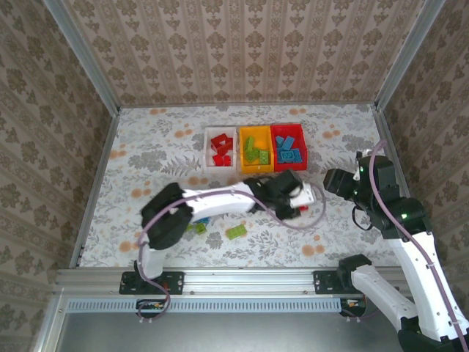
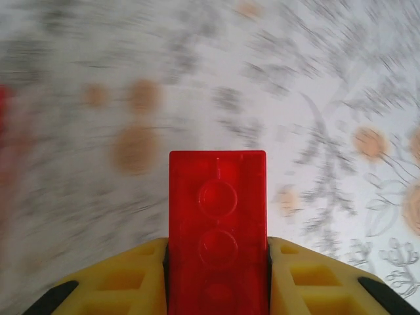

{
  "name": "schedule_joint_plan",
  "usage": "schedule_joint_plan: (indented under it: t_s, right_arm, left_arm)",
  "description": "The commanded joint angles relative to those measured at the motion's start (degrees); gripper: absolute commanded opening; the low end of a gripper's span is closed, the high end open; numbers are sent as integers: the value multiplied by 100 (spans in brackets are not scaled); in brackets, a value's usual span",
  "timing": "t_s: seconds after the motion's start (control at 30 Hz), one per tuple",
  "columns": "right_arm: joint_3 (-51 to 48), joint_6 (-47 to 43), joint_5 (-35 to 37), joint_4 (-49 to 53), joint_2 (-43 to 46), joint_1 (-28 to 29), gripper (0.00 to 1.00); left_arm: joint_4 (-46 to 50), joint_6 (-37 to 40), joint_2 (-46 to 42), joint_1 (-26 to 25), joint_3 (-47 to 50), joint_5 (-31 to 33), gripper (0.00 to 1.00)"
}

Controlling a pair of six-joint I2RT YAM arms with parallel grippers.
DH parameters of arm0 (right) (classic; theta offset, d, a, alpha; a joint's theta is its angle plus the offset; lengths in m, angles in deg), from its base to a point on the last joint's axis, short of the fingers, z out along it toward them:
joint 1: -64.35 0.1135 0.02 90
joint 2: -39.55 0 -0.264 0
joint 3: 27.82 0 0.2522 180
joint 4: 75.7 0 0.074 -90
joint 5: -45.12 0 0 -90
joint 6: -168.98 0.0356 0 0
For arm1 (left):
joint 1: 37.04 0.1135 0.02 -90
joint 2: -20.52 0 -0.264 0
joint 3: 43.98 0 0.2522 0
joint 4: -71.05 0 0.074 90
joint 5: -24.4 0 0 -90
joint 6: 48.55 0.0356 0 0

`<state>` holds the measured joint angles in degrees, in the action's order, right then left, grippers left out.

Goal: Sort the legos into containers by color

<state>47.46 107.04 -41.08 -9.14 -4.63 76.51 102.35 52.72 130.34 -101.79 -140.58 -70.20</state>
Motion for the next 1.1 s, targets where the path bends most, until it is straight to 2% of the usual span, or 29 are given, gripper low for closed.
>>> schedule_joint_plan:
  t_s: [0.0, 0.1, 0.23, 0.43, 0.6, 0.8, 1.07]
  right_arm:
    - [-359, -267, -1327, -1033, -172, 70, 73]
    - [-720, -515, -1674, -1966, -401, 568, 73]
    - [-738, -771, -1515, -2750, -1035, 1486, 74]
    - [-513, -419, -1641, -3401, -1997, 1728, 74]
    - [-170, -539, -1783, -3286, -2525, 1737, 74]
    - [-215, -359, -1715, -3327, -2623, 1738, 74]
    - [-392, -269, -1759, -3310, -2560, 1746, 75]
  left_arm:
    - [292, -1050, -765, 609, 115, 426, 31]
    - [788, -1534, -1024, 1281, 66, 511, 30]
    - [1478, -1988, -1047, 2145, -159, 703, 29]
    - [2012, -2837, -646, 3127, -552, 298, 28]
    - [2442, -3202, 31, 3405, -1116, 36, 28]
    - [2374, -3397, 461, 3486, -1321, -211, 30]
    - [2380, -3439, 559, 3522, -1376, -277, 56]
